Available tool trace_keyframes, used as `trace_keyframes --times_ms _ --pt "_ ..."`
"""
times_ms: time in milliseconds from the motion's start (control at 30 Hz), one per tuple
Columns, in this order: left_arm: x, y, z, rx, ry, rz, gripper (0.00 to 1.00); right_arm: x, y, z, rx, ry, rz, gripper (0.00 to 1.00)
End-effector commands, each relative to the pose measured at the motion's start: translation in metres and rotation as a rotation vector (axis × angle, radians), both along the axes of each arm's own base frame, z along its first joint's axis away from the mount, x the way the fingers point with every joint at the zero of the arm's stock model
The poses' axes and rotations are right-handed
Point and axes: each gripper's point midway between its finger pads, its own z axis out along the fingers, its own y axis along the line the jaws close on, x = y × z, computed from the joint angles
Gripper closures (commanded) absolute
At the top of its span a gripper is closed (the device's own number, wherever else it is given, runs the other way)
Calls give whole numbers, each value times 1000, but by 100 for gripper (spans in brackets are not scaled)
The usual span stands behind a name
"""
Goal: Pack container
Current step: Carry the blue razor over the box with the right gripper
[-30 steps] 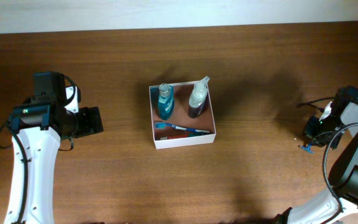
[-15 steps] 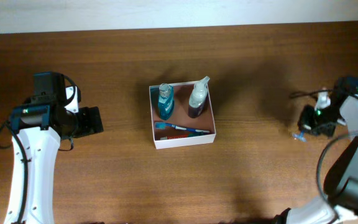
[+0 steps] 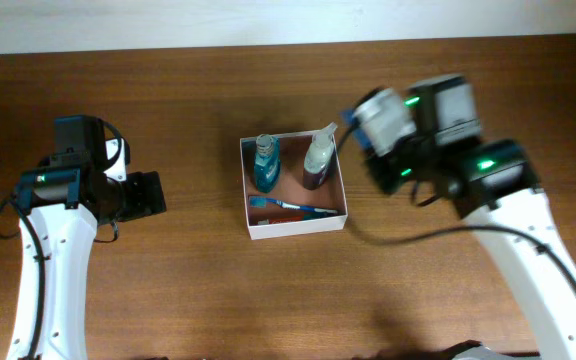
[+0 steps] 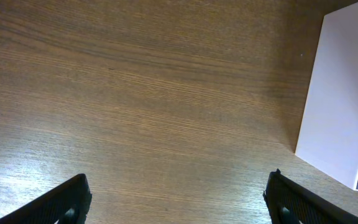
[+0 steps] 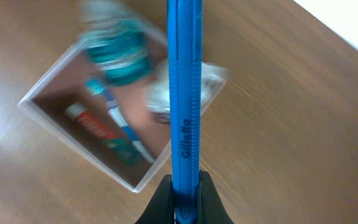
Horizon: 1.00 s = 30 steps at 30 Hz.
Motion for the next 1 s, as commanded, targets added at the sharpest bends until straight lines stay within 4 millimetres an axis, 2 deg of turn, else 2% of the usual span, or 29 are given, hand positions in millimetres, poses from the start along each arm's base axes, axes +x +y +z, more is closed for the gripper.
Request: trace_keyframes --times_ms 0,100,200,433,533,667,700,733,867,967 --pt "-1 -1 3 -2 -12 -20 10 -15 39 -17 -149 -60 312 96" --pt "-1 -1 3 -2 -12 -20 10 -23 62 -38 -209 -50 460 96" --pt "-1 -1 3 -2 -12 -20 10 -22 73 -65 -241 7 512 96" --pt "-1 -1 3 -2 -13 -20 10 -16 78 -131 -290 181 533 96" --pt "-1 -1 3 -2 -13 -20 10 -16 79 -150 -302 227 537 96" --pt "-1 -1 3 -2 -13 -20 10 -16 79 -160 -309 249 539 96" --pt "-1 -1 3 -2 -13 -20 10 -15 79 -160 -309 248 538 94" --pt "-1 -1 3 -2 -13 -20 10 -15 79 -160 -309 247 538 88" --pt "-1 -1 3 -2 -13 -20 10 -15 79 -159 -301 253 513 58" --pt "-1 -1 3 -2 -13 -20 10 -11 76 -154 -304 246 454 49"
